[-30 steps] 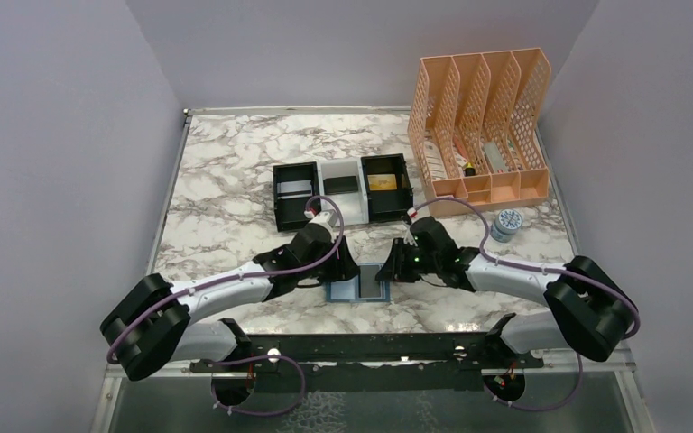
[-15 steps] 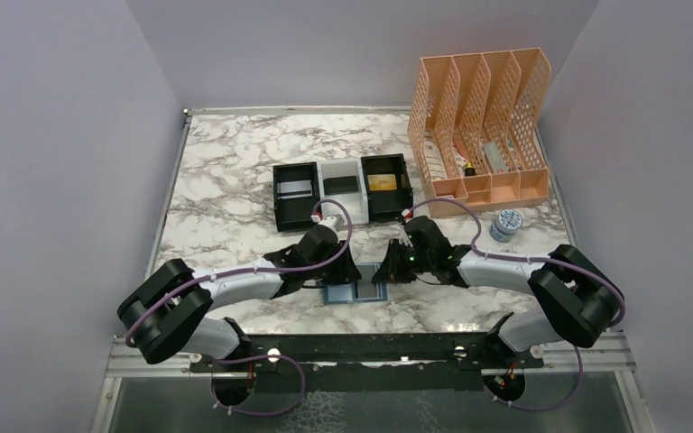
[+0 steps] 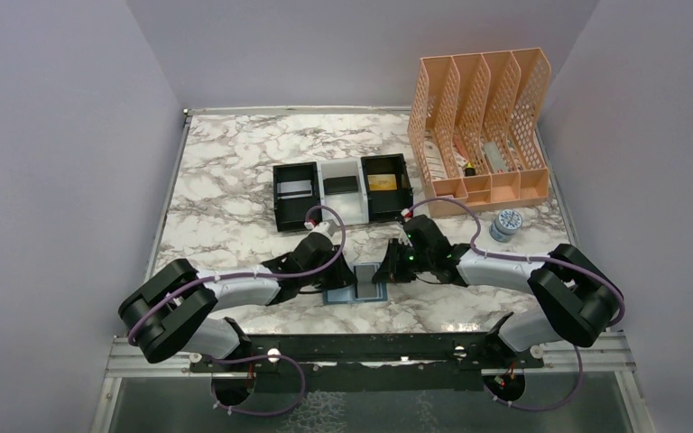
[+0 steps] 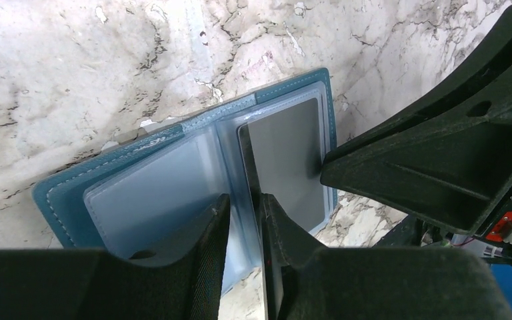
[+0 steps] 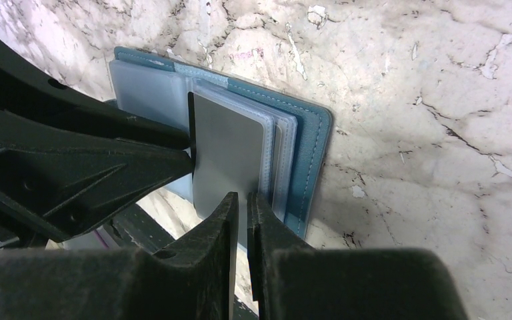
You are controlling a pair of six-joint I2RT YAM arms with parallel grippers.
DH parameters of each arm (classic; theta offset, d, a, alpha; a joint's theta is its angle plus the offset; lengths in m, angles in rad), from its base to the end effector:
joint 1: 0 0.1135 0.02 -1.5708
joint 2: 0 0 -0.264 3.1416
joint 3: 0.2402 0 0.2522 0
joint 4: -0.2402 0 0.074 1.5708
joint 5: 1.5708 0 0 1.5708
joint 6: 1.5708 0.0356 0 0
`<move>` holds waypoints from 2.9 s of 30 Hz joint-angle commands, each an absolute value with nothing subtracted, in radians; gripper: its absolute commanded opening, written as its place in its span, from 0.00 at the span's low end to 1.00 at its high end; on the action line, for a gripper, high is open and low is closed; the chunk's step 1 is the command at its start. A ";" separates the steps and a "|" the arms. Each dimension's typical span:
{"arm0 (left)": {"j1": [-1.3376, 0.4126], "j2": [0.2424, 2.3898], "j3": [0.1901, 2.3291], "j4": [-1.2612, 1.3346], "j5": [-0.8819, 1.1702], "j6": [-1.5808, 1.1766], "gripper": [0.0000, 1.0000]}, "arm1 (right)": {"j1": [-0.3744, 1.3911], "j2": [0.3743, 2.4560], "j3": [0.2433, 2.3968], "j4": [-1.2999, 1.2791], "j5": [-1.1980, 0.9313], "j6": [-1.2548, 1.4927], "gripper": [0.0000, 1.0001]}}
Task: Take the credit cards out of the card holder
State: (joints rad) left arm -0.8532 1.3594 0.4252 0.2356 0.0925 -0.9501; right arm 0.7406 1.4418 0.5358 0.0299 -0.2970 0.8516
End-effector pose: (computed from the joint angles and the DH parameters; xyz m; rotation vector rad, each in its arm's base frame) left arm 0.1568 -0.1847 0.1399 -0.0670 2.4922 -0.9826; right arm 0.1801 0.1788 0.1365 0.0038 2.6966 0.9784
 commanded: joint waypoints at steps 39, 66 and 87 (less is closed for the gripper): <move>-0.860 1.339 0.325 0.431 0.147 -1.030 0.00 | 0.745 1.387 0.571 -0.085 -0.256 0.825 0.16; -0.860 1.368 0.333 0.439 0.150 -1.025 0.16 | 0.745 1.503 0.565 -0.056 -0.322 0.834 0.18; -0.860 1.313 0.314 0.439 0.160 -1.022 0.20 | 0.746 1.485 0.584 -0.089 -0.282 0.824 0.18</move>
State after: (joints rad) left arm -0.8532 1.3312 0.3115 0.4183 0.1455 -1.0374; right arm 0.7387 1.4742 0.5823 -0.0410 -0.3386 0.8352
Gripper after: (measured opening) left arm 0.202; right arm 0.177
